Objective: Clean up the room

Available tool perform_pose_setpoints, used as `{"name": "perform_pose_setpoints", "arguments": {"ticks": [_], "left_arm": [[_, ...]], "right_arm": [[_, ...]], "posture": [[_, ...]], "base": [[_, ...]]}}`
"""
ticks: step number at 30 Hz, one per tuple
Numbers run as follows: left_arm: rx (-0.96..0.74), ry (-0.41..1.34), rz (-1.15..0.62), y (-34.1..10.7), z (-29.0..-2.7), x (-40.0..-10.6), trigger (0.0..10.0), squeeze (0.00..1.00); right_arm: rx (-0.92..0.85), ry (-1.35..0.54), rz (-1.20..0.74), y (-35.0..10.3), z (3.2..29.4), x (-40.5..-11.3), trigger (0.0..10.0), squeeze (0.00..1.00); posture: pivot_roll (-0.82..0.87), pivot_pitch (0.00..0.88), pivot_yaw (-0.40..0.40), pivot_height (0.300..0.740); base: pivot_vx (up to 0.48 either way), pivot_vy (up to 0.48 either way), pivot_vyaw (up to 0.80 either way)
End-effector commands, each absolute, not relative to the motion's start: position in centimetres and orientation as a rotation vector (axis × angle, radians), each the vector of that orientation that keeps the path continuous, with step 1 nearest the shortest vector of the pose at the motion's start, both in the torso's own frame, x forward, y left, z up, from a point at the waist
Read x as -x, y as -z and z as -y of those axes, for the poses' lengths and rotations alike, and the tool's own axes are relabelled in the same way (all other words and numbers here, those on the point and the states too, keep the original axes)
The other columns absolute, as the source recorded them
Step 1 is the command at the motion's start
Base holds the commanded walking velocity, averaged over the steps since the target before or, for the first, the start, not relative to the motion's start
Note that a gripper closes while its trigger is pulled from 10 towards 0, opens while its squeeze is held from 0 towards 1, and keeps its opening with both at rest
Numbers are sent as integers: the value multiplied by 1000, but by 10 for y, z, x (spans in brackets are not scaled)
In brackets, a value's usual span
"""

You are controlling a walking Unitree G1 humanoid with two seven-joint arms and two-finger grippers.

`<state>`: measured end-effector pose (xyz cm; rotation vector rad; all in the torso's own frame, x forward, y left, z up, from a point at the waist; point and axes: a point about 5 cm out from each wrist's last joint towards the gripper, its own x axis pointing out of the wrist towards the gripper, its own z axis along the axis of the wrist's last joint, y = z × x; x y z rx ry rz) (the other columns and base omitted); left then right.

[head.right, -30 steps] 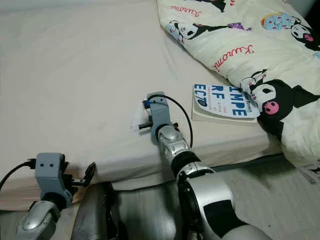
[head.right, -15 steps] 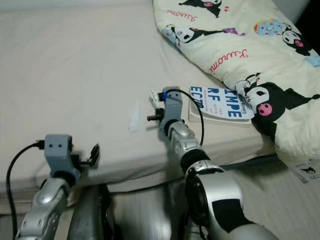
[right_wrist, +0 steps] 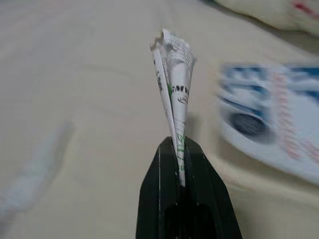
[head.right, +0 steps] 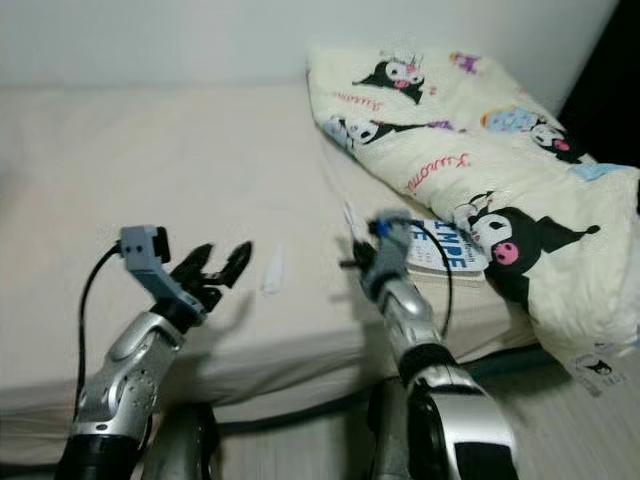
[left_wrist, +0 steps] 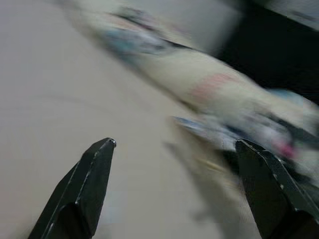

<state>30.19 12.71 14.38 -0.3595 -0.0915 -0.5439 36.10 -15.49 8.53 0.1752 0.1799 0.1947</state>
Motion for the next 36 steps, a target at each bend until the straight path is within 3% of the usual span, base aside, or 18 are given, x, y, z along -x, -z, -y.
{"name": "perform_pose_setpoints", "arguments": {"ticks": [1,7,16,22,26,36], "left_arm": [[328,666,-18,-122,-109,-294,10000,0],[237,720,-114,-96,-88,-290,10000,0],[9,554,-138,-91,-54,-319,10000,0],[-16,370,-121,-98,-62,-337,10000,0],[-105,208,-203,-84,-79,-343,10000,0],[-81,75,-275,-66,-90,-340,10000,0]], "right_arm": [[-194,-168,-201,-75,163,-353,0,0],[-186,-110,-210,-63,175,-342,0,0],[-177,-146,-184,-62,158,-337,0,0],[-183,-154,-173,-64,153,-338,0,0],[-186,-159,-166,-65,150,-336,0,0],[-191,-162,-151,-67,148,-335,0,0]], "posture": [[-75,0,-12,505],[-122,0,2,505],[-157,0,15,505],[-161,0,20,505],[-164,0,23,505],[-190,0,31,505]], "base": [[0,0,-694],[0,0,-617],[0,0,0],[0,0,0],[0,0,0],[0,0,0]]}}
